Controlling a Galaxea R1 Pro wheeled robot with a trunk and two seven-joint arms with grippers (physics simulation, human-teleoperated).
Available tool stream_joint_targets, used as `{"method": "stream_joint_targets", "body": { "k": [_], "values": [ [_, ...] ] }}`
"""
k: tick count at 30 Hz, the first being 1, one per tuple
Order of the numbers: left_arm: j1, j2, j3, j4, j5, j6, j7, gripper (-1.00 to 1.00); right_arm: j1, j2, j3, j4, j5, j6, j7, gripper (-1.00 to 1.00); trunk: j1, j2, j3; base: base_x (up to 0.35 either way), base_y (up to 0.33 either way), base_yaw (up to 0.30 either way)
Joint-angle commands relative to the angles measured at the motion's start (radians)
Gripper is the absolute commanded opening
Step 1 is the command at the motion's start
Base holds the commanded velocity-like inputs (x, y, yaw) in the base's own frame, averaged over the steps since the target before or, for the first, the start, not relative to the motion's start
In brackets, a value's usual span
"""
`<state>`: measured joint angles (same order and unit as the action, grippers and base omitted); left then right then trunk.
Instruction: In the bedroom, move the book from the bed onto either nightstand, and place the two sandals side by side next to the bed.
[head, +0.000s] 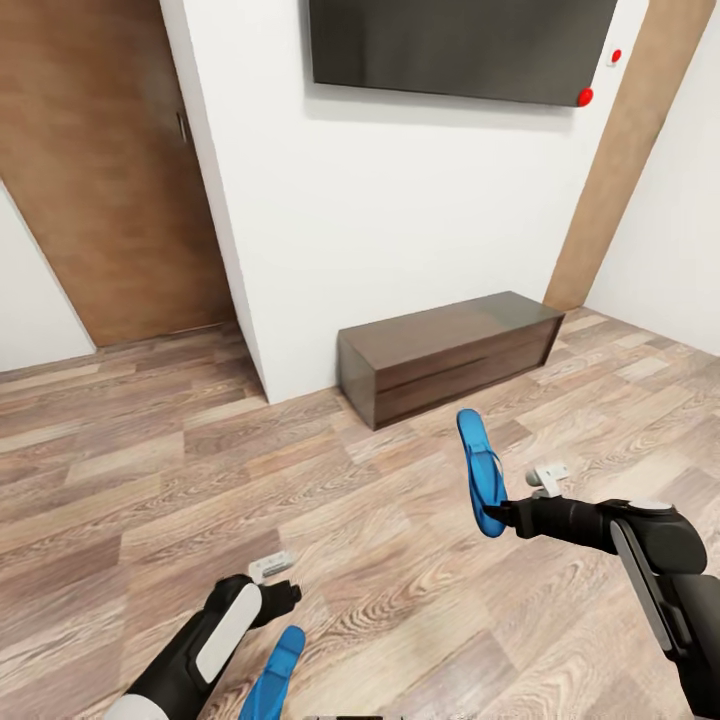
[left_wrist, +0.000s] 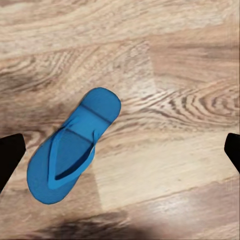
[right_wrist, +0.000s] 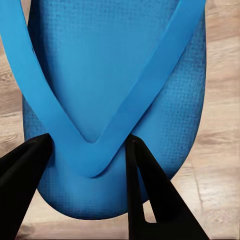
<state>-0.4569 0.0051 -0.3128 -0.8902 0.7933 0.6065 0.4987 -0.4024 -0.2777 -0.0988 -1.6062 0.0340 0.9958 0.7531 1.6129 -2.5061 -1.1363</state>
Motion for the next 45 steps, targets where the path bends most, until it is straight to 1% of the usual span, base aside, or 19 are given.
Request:
{"method": "stream_joint_targets", "body": {
  "k": [1,2,5,9,11,16,17,18,20,29,37,42,43,45],
  "values": [
    [0.000,0.005,-0.003,0.000,0.002,0.000,0.015,1.00,-0.001,0.000,-0.001,-0.001,0.000,0.007,0.009,-1.00,0.000,-0.001,-0.005,0.000,0.000,-0.073],
    [0.000,0.013,-0.003,0.001,-0.013,-0.002,0.023,1.00,-0.001,0.000,-0.002,-0.001,0.000,0.009,0.009,-1.00,0.001,-0.001,-0.009,0.000,0.000,-0.139],
    [0.000,0.022,0.004,0.004,-0.027,-0.005,0.031,1.00,-0.001,0.000,0.000,-0.001,0.001,0.012,0.008,-1.00,0.001,-0.001,-0.009,0.000,0.000,-0.196],
    [0.000,0.026,0.007,0.009,-0.029,-0.007,0.032,1.00,-0.003,0.001,0.003,0.003,0.002,0.012,0.002,-1.00,0.001,-0.001,-0.009,0.000,0.000,-0.240],
    [0.002,0.028,0.007,0.012,-0.032,-0.012,0.030,1.00,-0.003,0.001,0.005,0.003,0.001,0.010,-0.014,-1.00,0.001,-0.001,-0.009,0.000,0.000,-0.252],
    [0.006,0.029,0.006,0.026,-0.037,-0.052,0.026,1.00,-0.003,0.001,0.008,0.001,0.000,0.009,-0.055,-1.00,0.001,-0.001,-0.009,0.000,0.064,-0.257],
    [0.006,0.029,0.007,0.037,-0.036,-0.061,0.018,1.00,-0.003,0.001,0.009,0.001,0.000,0.007,-0.064,-1.00,0.001,-0.001,-0.009,0.000,0.199,-0.226],
    [0.007,0.029,0.008,0.057,-0.036,-0.076,-0.031,1.00,-0.002,0.002,0.009,-0.001,-0.002,0.002,-0.077,-1.00,0.001,-0.001,-0.009,0.000,0.283,-0.059],
    [0.007,0.029,0.009,0.060,-0.036,-0.078,-0.038,1.00,-0.002,0.002,0.008,-0.001,-0.002,0.002,-0.078,-1.00,0.001,-0.001,-0.009,0.000,0.288,-0.039],
    [0.007,0.028,0.009,0.062,-0.031,-0.079,-0.047,1.00,-0.002,0.002,0.009,-0.001,-0.001,0.002,-0.080,-1.00,0.001,-0.001,-0.009,-0.062,0.288,-0.011],
    [0.007,0.024,0.009,0.062,-0.029,-0.077,-0.048,1.00,-0.003,0.002,0.007,0.000,-0.001,0.011,-0.083,-1.00,0.001,-0.001,-0.007,-0.181,0.143,-0.064],
    [0.006,0.015,0.006,0.043,-0.030,-0.064,-0.025,1.00,-0.006,0.002,0.003,0.000,-0.002,0.040,-0.084,-1.00,0.001,-0.001,-0.004,-0.050,0.037,-0.190],
    [0.005,0.014,0.004,0.029,-0.032,-0.043,-0.007,1.00,-0.006,0.001,0.001,-0.002,-0.003,0.051,-0.084,-1.00,0.001,-0.001,-0.003,-0.020,0.015,-0.216],
    [0.005,0.012,0.002,0.019,-0.035,-0.018,0.012,1.00,-0.007,0.001,0.000,-0.003,-0.003,0.051,-0.084,-1.00,0.001,-0.001,-0.001,-0.014,0.011,-0.221]
  ]
}}
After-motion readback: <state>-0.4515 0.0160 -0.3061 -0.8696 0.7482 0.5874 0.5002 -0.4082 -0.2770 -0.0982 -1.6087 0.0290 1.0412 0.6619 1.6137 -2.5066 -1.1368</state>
